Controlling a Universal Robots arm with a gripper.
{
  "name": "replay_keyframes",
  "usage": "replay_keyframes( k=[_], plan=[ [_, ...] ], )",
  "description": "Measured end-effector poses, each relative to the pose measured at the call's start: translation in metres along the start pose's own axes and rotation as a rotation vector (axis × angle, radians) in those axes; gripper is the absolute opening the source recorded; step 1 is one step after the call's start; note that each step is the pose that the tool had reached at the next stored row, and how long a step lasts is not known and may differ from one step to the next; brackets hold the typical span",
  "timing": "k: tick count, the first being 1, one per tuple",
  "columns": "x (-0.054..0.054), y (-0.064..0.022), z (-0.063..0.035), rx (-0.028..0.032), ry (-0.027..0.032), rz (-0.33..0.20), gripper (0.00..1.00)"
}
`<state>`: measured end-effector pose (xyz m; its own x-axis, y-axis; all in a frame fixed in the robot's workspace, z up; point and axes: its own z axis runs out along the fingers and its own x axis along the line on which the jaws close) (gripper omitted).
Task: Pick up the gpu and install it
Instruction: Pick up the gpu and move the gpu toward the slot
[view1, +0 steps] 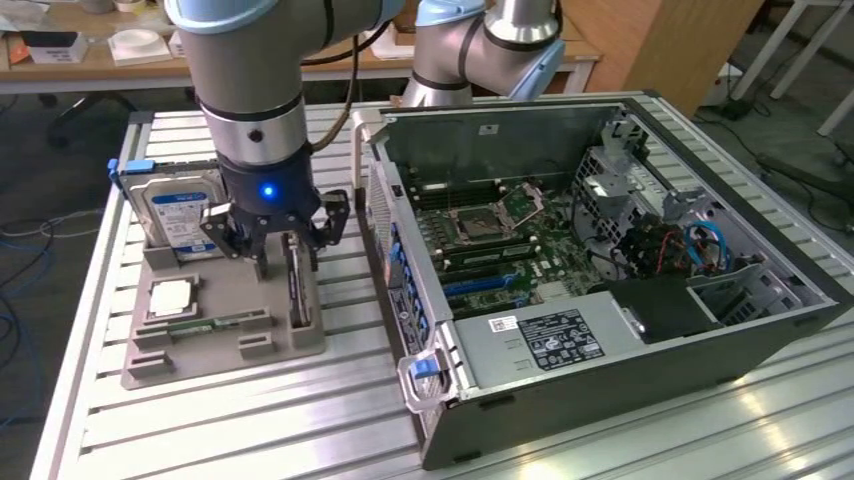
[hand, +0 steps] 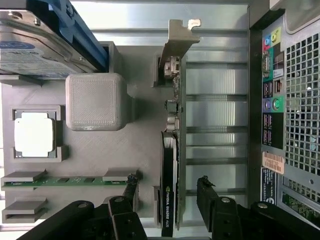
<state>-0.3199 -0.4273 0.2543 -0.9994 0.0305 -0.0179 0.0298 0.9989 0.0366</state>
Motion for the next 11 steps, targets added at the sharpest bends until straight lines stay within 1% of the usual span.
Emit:
replay_keyframes(
  k=[5, 11],
  plan=[
    [0.0, 0.0003, 0.0064, 0.0, 0.0, 0.0, 0.59],
    [0.0001, 0.0008, 0.0072, -0.0002, -0.0002, 0.0, 0.59]
  ],
)
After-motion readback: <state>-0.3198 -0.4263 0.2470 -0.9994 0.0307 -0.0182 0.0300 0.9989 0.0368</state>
